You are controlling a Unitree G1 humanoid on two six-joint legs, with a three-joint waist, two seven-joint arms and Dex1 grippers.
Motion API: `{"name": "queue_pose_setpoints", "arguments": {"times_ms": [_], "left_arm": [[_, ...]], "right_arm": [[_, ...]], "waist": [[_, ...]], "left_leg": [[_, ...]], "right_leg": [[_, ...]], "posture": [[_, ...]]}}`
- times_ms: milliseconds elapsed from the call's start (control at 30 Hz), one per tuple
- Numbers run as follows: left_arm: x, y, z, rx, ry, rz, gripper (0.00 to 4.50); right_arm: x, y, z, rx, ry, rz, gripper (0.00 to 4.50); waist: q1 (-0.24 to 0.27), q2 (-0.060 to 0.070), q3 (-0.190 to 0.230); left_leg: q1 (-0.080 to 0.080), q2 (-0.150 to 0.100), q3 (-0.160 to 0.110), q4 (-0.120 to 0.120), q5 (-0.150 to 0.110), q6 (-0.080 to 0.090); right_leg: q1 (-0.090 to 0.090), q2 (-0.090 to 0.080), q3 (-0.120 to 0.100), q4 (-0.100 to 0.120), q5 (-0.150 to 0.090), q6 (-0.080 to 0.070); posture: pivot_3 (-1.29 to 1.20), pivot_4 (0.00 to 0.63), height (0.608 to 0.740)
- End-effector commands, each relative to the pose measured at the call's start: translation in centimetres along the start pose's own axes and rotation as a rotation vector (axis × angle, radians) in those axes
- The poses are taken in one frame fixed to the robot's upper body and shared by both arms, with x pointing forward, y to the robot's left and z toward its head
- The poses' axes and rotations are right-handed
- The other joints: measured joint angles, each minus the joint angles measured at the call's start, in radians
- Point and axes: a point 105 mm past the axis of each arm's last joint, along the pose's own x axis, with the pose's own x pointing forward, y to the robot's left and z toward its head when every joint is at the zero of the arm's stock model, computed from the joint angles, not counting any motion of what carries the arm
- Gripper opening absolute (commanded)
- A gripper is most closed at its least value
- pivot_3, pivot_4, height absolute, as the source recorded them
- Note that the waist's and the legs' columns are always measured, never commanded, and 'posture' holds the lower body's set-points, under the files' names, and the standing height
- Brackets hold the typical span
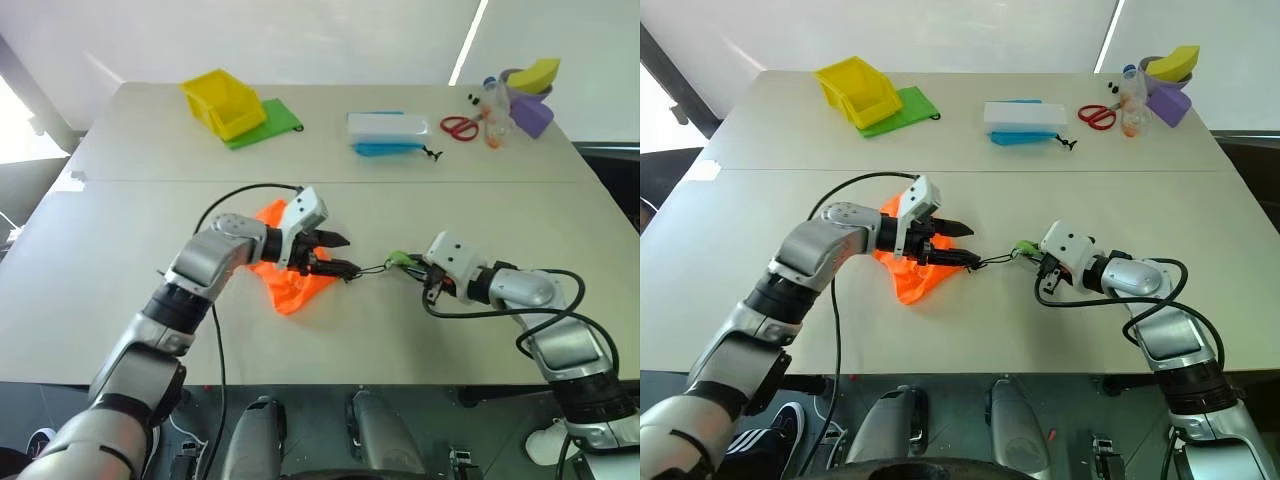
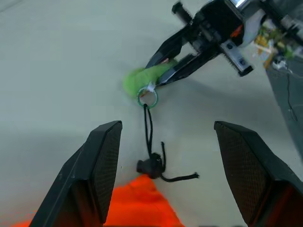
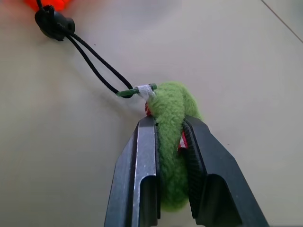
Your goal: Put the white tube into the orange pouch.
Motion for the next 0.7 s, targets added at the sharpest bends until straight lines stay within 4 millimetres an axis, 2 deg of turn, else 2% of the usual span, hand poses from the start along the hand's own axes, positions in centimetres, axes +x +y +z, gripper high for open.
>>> {"name": "queue_pose_setpoints", "arguments": {"times_ms": [33, 300, 400, 567, 700], "left_arm": [[0.3, 0.5, -0.1, 0.069, 0.09, -0.046, 3.32], [1.7, 1.0, -0.3, 0.102, 0.174, -0.119, 3.32], [1.9, 1.3, -0.7, 0.151, 0.214, -0.122, 3.32], [2.1, 1.2, -1.4, 0.141, 0.256, -0.143, 3.32], [2.3, 1.0, -1.2, 0.132, 0.242, -0.156, 3.32]], "right_arm": [[0.0, -0.4, 0.7, -0.032, -0.019, -0.026, 0.62], [0.3, -0.3, 1.1, -0.038, -0.03, -0.041, 0.62], [0.3, -0.3, 1.2, -0.045, -0.028, -0.047, 0.62], [0.3, -0.3, 1.3, -0.046, -0.033, -0.051, 0.62], [0.3, -0.3, 1.4, -0.047, -0.034, -0.052, 0.62]], "waist": [[0.0, 0.0, 0.0], [0.001, 0.0, 0.0], [0.0, 0.0, 0.0], [-0.003, 0.0, 0.0], [-0.004, 0.0, 0.0]], "left_leg": [[0.0, 0.0, 0.0, 0.0, 0.0, 0.0], [0.0, 0.0, 0.0, 0.0, 0.0, 0.0], [-0.001, 0.0, 0.0, 0.001, 0.0, 0.0], [-0.001, 0.0, 0.0, 0.0, 0.0, 0.0], [-0.001, 0.0, 0.0, 0.0, 0.0, 0.0]], "right_leg": [[0.0, 0.0, 0.0, 0.0, 0.0, 0.0], [0.0, 0.0, 0.0, 0.0, 0.0, 0.0], [0.0, 0.0, 0.0, 0.0, 0.0, 0.0], [0.0, 0.0, 0.0, 0.0, 0.0, 0.0], [0.0, 0.0, 0.0, 0.0, 0.0, 0.0]], "posture": [[0.0, 0.15, 0.74], [0.0, 0.15, 0.74], [0.0, 0.15, 0.74], [0.0, 0.15, 0.74], [0.0, 0.15, 0.74]]}}
